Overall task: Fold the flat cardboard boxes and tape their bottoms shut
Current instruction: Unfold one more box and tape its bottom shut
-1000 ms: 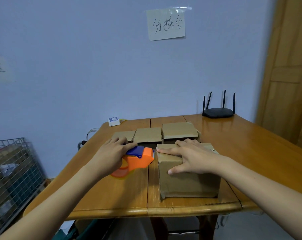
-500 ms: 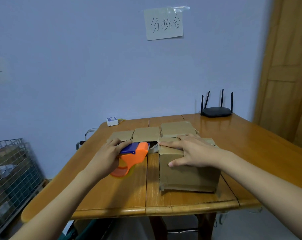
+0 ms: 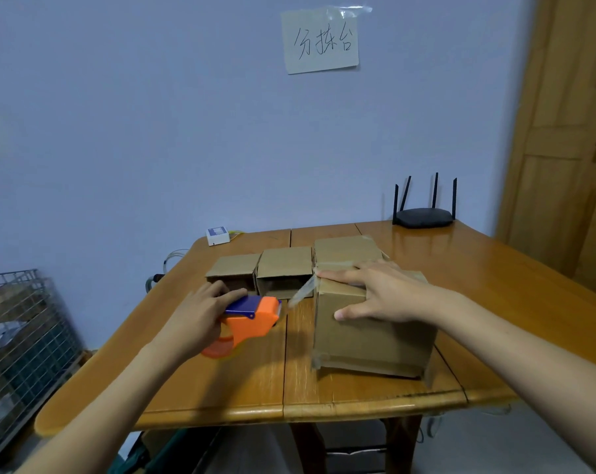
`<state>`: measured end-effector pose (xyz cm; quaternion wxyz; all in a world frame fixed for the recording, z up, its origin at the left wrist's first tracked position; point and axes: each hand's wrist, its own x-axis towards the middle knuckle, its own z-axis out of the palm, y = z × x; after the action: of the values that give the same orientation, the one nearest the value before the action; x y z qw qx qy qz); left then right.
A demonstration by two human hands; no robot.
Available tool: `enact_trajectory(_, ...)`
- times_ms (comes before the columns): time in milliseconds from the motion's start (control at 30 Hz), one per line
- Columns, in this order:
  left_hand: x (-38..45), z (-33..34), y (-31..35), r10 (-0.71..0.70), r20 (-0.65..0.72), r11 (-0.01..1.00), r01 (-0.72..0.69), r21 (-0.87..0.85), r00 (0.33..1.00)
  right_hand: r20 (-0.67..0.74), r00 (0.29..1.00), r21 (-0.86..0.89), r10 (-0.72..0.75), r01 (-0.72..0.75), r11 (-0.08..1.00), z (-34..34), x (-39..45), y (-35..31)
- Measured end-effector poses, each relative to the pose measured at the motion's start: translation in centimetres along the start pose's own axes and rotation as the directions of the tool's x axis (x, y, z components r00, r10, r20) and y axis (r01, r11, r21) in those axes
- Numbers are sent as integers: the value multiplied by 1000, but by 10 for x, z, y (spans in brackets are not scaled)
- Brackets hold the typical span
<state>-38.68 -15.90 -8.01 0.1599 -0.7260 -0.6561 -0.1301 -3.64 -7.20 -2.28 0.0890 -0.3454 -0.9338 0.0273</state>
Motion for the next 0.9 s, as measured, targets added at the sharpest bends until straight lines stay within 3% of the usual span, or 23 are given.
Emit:
enact_trajectory(133, 7, -1, 26, 102, 9, 992, -103, 69, 995, -28, 999, 41, -29, 30, 999, -2, 8, -10)
enact_trajectory(367, 22, -10, 47, 149, 24, 974, -151, 172, 989, -27, 1000, 6, -16, 16, 1000, -3, 8, -12)
enact_trajectory(733, 40, -18, 60, 98, 202, 967, -142, 214, 974, -13, 999, -265, -39, 34, 964, -14, -2, -24)
enact_trajectory(900, 39, -7, 50, 57, 313, 949, -149, 279, 948, -75, 996, -240, -45, 25, 970, -30, -7, -27)
